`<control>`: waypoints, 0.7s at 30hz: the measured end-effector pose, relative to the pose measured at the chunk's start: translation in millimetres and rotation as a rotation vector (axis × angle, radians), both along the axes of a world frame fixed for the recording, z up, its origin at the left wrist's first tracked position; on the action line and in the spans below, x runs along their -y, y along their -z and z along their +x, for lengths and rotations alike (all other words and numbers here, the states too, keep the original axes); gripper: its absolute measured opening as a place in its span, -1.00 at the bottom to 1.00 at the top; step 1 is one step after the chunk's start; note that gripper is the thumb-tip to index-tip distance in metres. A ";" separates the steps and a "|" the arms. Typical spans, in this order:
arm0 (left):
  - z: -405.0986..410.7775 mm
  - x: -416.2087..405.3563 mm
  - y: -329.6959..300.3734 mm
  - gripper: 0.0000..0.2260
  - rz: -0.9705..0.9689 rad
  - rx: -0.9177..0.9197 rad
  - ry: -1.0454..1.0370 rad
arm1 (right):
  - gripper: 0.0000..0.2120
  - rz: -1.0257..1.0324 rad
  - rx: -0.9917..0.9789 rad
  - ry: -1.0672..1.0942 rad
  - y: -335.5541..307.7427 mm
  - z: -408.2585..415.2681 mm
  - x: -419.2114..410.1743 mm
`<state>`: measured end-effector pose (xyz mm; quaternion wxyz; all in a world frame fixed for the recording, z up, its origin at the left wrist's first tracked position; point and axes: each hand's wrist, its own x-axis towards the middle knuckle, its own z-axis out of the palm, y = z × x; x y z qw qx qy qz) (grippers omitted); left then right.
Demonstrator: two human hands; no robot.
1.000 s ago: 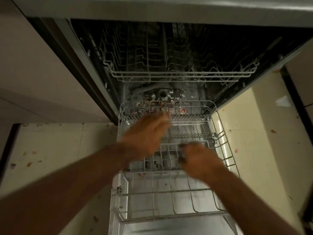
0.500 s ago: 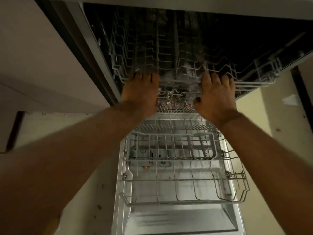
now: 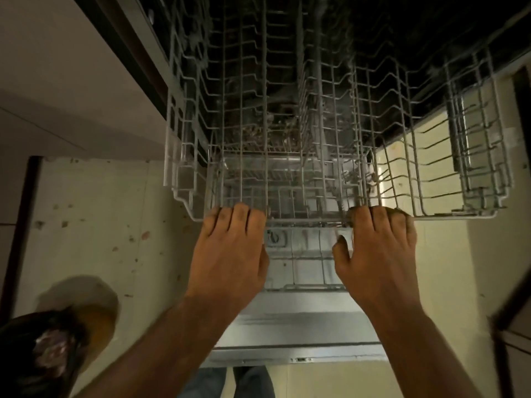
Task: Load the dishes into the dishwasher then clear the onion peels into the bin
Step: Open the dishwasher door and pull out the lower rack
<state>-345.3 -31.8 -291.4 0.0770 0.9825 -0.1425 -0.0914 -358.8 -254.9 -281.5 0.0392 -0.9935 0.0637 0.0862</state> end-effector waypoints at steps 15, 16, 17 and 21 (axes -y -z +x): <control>-114.1 -14.0 -5.2 -0.60 -0.001 -0.084 0.018 | -0.75 0.012 0.003 0.068 1.6 -114.3 -6.7; -124.0 -15.1 -3.7 -0.59 0.000 -0.093 0.027 | -0.74 0.014 0.017 0.072 3.6 -124.2 -6.9; -133.7 -16.3 -1.9 -0.58 -0.001 -0.094 0.037 | -0.72 0.016 0.027 0.074 5.6 -133.7 -7.0; -158.6 -17.3 -0.9 -0.57 0.005 -0.116 0.014 | -0.66 -0.018 0.047 0.041 13.7 -164.4 -3.0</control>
